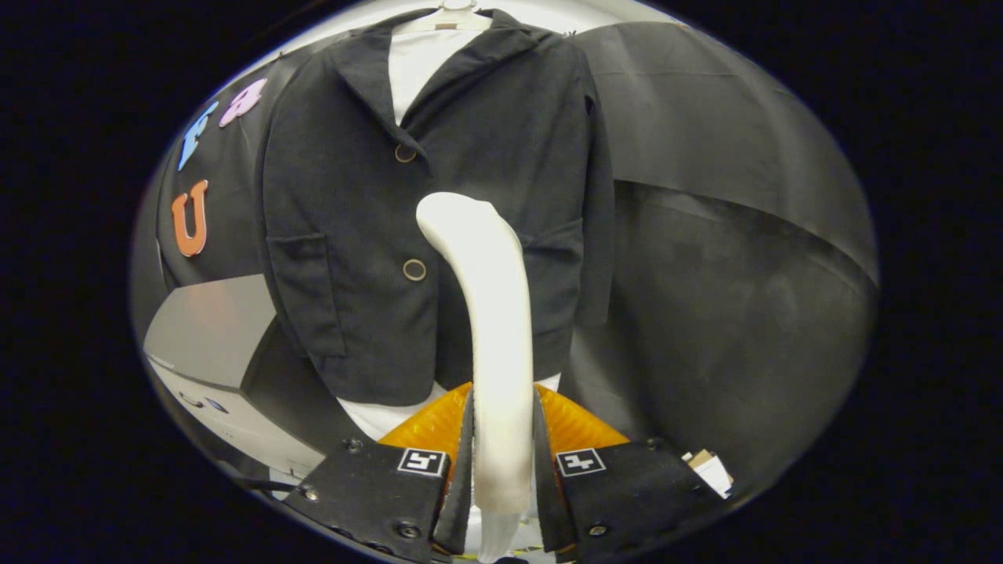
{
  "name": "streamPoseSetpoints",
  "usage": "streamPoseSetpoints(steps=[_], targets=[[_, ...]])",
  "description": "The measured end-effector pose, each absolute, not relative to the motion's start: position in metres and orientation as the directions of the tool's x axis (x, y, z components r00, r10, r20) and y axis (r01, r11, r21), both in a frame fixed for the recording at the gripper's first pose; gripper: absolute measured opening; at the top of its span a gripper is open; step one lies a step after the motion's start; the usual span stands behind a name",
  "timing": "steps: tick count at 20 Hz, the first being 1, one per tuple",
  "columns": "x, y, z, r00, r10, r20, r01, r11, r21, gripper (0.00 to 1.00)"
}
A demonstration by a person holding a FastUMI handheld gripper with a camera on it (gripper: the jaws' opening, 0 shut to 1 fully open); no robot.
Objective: Iron the clothes twice with a garment steamer, once on the left side and once on the right side.
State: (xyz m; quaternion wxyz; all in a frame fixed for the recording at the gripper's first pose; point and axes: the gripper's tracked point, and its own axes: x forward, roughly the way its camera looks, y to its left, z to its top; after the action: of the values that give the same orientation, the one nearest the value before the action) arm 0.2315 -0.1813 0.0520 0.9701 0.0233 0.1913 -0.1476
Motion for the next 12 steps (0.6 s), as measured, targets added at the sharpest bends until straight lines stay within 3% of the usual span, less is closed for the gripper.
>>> streamPoseSetpoints(steps=[12], targets=[[0.218, -0.175, -0.018, 0.836, -0.224, -0.502, 0.271, 0.962, 0.022, 0.38]])
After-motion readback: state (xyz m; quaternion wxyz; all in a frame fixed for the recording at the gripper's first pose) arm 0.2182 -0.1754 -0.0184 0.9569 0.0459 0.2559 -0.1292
